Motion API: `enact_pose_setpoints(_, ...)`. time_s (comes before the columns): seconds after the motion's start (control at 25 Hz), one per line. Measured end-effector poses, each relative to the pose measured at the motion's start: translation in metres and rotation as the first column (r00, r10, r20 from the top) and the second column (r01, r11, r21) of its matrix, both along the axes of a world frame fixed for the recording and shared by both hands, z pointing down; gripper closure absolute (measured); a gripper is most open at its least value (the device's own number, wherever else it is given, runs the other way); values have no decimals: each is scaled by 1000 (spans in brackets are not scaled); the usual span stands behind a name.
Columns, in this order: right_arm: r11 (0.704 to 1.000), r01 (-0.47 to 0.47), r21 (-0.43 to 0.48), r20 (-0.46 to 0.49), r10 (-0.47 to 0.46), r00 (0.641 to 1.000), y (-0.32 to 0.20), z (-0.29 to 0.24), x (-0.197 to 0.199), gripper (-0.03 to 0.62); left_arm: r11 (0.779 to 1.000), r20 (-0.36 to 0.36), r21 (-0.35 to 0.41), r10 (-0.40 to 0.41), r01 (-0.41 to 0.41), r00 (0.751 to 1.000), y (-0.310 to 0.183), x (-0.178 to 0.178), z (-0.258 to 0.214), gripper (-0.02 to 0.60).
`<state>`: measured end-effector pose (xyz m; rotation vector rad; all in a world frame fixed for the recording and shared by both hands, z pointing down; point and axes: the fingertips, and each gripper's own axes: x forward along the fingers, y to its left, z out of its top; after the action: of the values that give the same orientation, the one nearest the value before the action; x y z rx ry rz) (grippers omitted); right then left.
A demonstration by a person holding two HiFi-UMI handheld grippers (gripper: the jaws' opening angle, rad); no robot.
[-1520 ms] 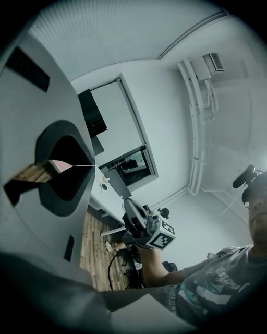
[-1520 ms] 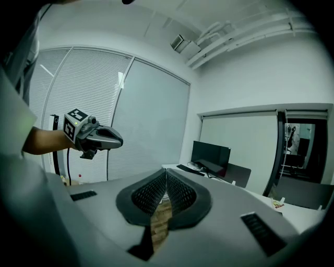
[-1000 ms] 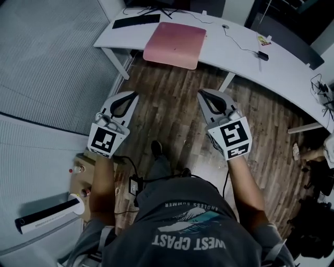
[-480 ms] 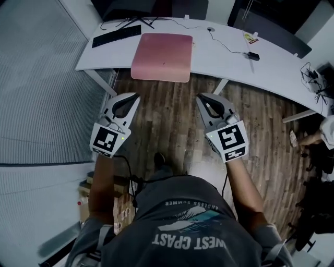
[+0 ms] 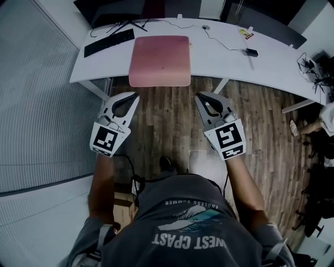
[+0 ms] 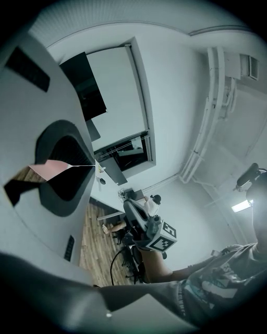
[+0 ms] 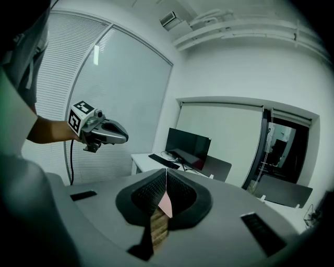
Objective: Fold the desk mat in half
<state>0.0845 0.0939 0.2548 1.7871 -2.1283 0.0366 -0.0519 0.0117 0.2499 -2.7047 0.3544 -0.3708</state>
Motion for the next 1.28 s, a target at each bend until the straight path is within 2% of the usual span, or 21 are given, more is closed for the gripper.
enact_pose_setpoints(0.6, 998, -52, -35, -83, 49, 995, -59, 8, -16, 568, 999, -1, 3, 37, -37, 999, -72, -22, 15, 561)
enact_pose_setpoints(0.96, 996, -33, -81, -196, 16, 980, -96, 35, -19, 566, 1000, 9, -12, -10, 11, 1000, -118, -31, 47, 561)
enact_pose_setpoints(1.28, 993, 13, -117, -203, -37, 979, -135, 81, 0, 566, 997, 69, -31, -64, 66, 996, -149, -21, 88, 561)
